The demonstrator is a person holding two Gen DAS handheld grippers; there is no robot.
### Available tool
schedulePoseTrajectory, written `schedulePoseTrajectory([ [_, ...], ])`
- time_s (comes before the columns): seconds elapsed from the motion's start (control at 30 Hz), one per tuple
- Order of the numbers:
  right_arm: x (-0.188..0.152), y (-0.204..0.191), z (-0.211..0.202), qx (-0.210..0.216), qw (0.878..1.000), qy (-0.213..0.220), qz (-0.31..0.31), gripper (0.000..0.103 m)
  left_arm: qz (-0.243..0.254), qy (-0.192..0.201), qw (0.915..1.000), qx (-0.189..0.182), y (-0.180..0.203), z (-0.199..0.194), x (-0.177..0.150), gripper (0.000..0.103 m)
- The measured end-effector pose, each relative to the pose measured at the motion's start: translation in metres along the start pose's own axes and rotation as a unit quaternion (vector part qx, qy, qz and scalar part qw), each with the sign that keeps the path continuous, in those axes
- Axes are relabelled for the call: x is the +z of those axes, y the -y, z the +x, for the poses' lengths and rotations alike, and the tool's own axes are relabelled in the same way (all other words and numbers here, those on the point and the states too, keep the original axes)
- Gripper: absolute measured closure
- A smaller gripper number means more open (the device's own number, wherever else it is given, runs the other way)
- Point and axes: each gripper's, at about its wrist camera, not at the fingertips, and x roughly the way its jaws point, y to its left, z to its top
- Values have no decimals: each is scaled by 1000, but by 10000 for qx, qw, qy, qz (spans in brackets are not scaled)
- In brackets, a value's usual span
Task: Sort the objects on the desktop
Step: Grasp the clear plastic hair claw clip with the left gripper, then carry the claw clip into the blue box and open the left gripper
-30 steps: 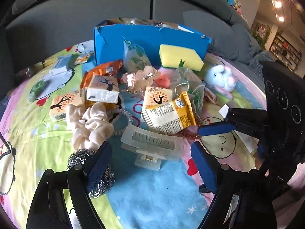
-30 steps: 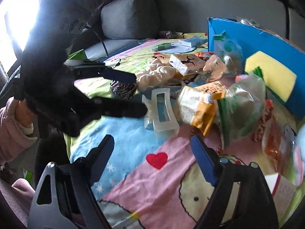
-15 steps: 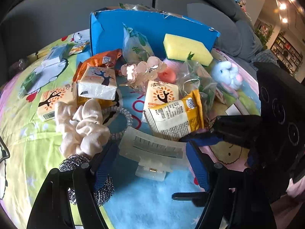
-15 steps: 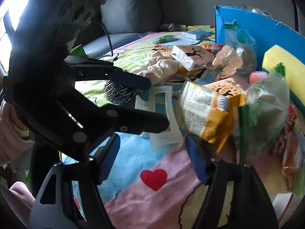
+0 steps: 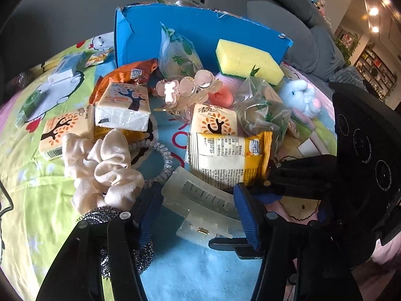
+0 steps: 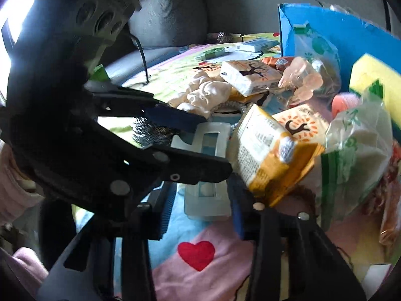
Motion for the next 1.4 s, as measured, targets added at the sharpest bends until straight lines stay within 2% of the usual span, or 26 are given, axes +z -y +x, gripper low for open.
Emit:
schedulePoseTrajectory([
  [0.23, -7, -7, -7, -21, 9998, 171, -44, 66, -159, 104, 9997, -144, -1, -13, -3, 57],
  [0.4, -7, -12, -22, -41, 9995, 317, -3, 66, -39, 266, 9995, -163, 10, -29, -3, 59],
  [0.47, -2, -12, -24, -78, 9992, 389, 8, 69, 10, 309, 9993, -205, 16, -34, -1, 66],
  [0.73, 7, -14, -49, -265, 9974, 672, -55, 69, 188, 511, 9983, -208, 36, -51, 16, 66],
  [1.07, 35, 4, -95, -654, 9910, 1153, -161, 69, 665, 909, 9935, -156, 71, -68, 71, 66],
  [1.4, 73, 48, -138, -1149, 9811, 1549, -156, 69, 1113, 1217, 9863, -63, 98, -63, 137, 66],
])
